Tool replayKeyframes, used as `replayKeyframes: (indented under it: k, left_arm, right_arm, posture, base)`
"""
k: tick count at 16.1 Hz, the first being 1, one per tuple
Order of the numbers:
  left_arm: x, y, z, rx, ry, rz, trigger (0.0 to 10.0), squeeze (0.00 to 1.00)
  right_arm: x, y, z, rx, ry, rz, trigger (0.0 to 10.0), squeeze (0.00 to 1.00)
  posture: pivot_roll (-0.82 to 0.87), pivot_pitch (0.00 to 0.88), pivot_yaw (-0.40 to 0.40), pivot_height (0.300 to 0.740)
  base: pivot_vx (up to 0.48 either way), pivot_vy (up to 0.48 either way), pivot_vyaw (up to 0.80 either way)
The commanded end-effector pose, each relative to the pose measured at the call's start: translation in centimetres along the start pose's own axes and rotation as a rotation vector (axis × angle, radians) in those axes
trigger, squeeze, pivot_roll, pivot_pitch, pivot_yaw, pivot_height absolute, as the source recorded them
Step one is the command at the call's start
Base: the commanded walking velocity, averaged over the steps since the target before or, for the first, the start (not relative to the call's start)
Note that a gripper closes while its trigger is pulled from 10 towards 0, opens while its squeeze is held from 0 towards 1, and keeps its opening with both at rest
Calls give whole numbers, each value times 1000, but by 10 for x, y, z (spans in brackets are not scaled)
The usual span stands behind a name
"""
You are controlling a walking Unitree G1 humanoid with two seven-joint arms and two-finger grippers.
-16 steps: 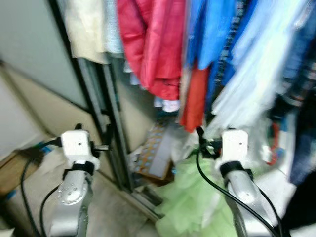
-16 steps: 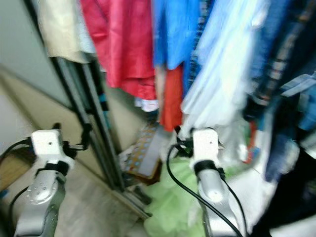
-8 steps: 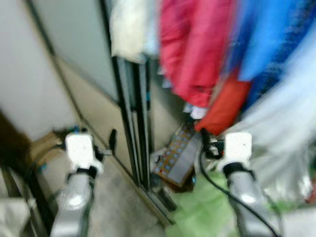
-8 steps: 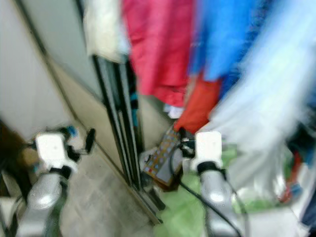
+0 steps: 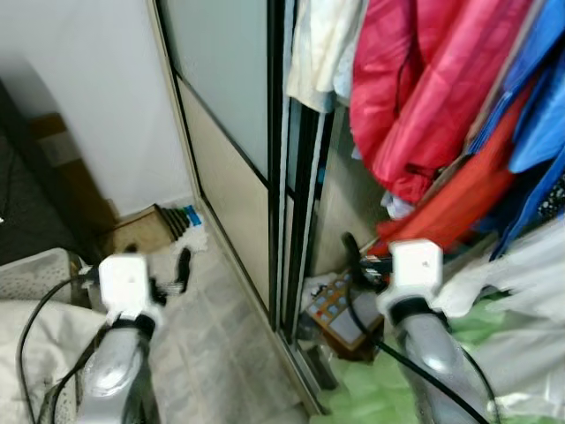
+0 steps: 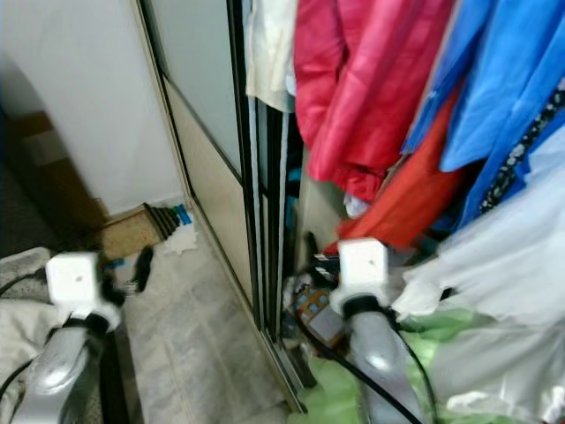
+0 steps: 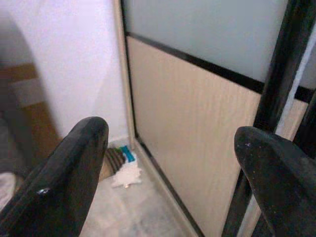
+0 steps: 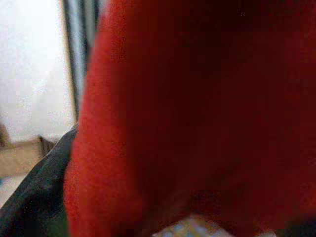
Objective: Clean up the room
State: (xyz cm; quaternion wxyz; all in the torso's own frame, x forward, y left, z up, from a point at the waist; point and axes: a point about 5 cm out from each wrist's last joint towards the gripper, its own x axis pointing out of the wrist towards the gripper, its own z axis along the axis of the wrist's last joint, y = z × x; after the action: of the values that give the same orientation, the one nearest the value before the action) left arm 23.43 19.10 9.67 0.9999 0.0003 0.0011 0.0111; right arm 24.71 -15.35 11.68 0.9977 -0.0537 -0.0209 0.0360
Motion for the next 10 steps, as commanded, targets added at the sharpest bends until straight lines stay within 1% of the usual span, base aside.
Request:
replayKeyframes:
  k: [1, 2, 3, 4, 5, 6, 7, 8, 10]
  left_arm:
    - [-7, 5, 2, 17, 6, -15, 10000, 0]
    - [-18, 15, -1, 39, 29, 1, 10000, 0]
    - [-21, 18, -3, 44, 35, 10, 10000, 0]
    - [-20, 17, -3, 42, 35, 14, 10000, 0]
    - [-18, 13, -3, 33, 30, 12, 10000, 0]
    - [-14, 7, -2, 13, 29, -15, 10000, 0]
    - [-13, 3, 0, 1, 21, -24, 10000, 0]
    - [-14, 2, 2, 0, 18, -28, 10000, 0]
    - [-16, 4, 1, 14, 33, -33, 10000, 0]
  right_arm:
    - [-11, -12, 1, -4, 13, -26, 10000, 0]
    - [-21, -16, 2, -8, 13, -5, 10000, 0]
    - [-23, -17, 1, -25, 17, 14, 10000, 0]
    - [-23, -18, -1, -40, 23, 20, 10000, 0]
    - [-20, -19, -3, -43, 28, 17, 10000, 0]
    - [-14, -17, -3, -40, 27, 15, 10000, 0]
    - [-9, -14, 0, -53, 10, 20, 10000, 0]
    - [-6, -11, 3, -46, 3, 23, 10000, 0]
    - [-7, -8, 0, -36, 13, 31, 10000, 0]
  posture:
    - [-11, 0, -12, 740]
    - [-16, 0, -11, 740]
    - [-15, 0, -13, 740]
    - [-14, 0, -15, 740]
    - [-12, 0, -16, 740]
    - [-13, 0, -14, 740]
    - [-13, 0, -14, 740]
    - [-8, 0, -14, 740]
    - [-2, 0, 1, 740]
  base:
    - [0, 0, 0]
    - [0, 0, 0]
    - [0, 0, 0]
    - [0, 0, 0]
    - [0, 0, 0]
    - [0, 0, 0]
    - [0, 0, 800]
    - [0, 0, 800]
    - [0, 0, 800]
